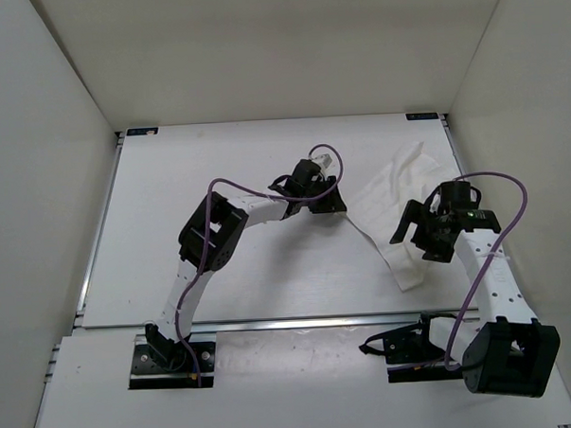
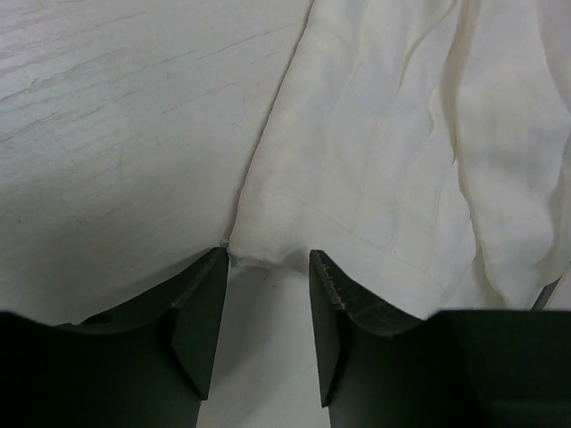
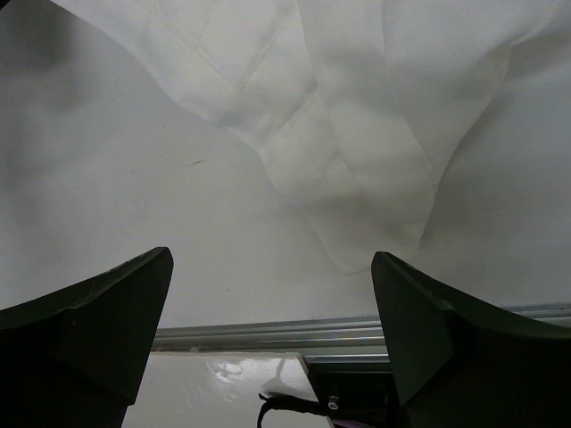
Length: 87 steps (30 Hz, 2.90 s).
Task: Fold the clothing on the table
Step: Move the skirt to the center of the board
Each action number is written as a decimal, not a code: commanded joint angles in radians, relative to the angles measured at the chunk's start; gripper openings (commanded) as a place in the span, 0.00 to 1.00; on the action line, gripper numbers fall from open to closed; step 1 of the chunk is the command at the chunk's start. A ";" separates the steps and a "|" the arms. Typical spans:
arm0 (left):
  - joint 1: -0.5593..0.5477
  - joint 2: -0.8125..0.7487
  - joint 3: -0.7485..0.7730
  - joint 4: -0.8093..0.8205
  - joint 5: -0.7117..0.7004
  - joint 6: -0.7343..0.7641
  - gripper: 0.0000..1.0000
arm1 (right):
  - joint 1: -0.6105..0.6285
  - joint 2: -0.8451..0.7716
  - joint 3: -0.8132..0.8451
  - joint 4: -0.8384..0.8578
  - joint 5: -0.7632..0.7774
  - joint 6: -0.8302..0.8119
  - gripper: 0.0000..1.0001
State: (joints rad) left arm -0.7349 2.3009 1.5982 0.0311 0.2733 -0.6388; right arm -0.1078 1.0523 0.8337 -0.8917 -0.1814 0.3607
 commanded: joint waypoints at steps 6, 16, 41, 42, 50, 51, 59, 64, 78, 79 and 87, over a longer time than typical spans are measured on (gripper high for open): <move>-0.017 0.051 0.062 -0.108 -0.083 -0.030 0.20 | 0.011 -0.020 0.065 -0.032 0.017 0.023 0.89; 0.043 -0.084 -0.130 -0.059 -0.209 -0.091 0.00 | 0.049 0.006 0.053 -0.003 0.007 0.021 0.86; 0.075 -0.589 -0.670 -0.151 -0.238 -0.056 0.00 | 0.361 0.035 -0.291 0.187 -0.082 0.179 0.80; 0.081 -0.600 -0.675 -0.154 -0.235 -0.058 0.00 | 0.358 0.028 -0.297 0.212 -0.085 0.188 0.78; 0.094 -0.618 -0.693 -0.171 -0.223 -0.041 0.00 | 0.307 -0.006 -0.289 0.251 0.046 0.228 0.64; 0.092 -0.618 -0.698 -0.178 -0.218 -0.038 0.00 | 0.294 -0.018 -0.298 0.254 0.036 0.227 0.63; 0.097 -0.604 -0.696 -0.154 -0.212 -0.054 0.00 | 0.290 0.009 -0.326 0.249 0.000 0.230 0.51; 0.094 -0.604 -0.696 -0.158 -0.213 -0.052 0.00 | 0.301 0.026 -0.355 0.272 -0.043 0.236 0.46; 0.089 -0.590 -0.666 -0.168 -0.220 -0.042 0.00 | 0.290 0.037 -0.404 0.321 -0.038 0.247 0.00; 0.092 -0.595 -0.667 -0.171 -0.212 -0.041 0.00 | 0.278 0.034 -0.386 0.317 -0.036 0.241 0.00; 0.138 -0.760 -0.710 -0.283 -0.270 0.007 0.00 | 0.137 0.139 -0.162 0.362 -0.084 0.109 0.00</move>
State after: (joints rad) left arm -0.6193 1.6676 0.9039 -0.1940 0.0399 -0.6674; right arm 0.0639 1.1255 0.5743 -0.6022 -0.2607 0.5480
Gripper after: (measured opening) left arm 0.025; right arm 0.027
